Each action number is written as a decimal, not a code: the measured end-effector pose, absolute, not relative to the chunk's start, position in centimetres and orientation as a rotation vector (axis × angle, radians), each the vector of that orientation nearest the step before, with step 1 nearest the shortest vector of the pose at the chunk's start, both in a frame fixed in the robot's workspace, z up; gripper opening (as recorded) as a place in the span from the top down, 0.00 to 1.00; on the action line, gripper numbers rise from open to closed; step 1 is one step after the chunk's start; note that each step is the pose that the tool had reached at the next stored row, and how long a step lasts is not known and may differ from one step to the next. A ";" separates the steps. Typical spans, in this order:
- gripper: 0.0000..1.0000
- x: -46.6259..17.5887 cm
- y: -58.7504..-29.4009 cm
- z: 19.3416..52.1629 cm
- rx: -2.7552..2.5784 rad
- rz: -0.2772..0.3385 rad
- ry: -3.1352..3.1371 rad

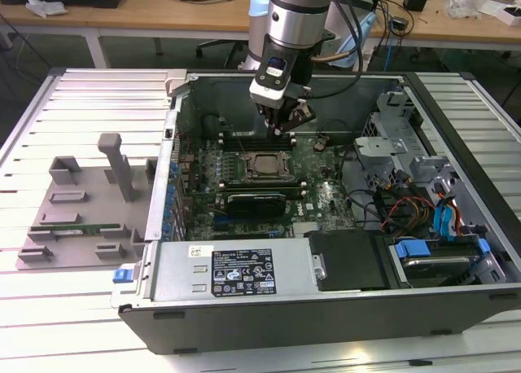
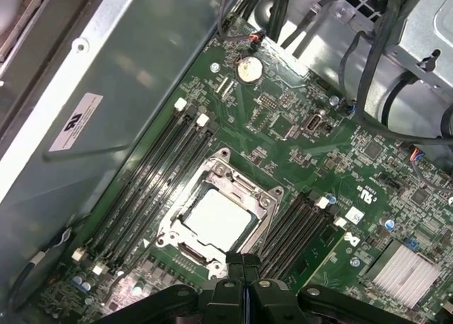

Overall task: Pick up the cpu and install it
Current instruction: 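Install the first cpu locking lever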

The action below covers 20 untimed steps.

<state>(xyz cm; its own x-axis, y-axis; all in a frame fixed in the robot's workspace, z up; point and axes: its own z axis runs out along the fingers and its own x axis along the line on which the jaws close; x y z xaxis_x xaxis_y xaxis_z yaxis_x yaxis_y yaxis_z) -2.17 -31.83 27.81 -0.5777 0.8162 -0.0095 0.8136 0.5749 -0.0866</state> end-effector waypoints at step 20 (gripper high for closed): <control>0.89 -2.2 -31.8 27.8 -1.308 0.129 -2.823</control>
<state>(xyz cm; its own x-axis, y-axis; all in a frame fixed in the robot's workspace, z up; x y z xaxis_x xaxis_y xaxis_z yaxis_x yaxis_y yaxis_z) -2.17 -31.83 27.81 -0.6467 0.7627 -0.0095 0.7604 0.6437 -0.0866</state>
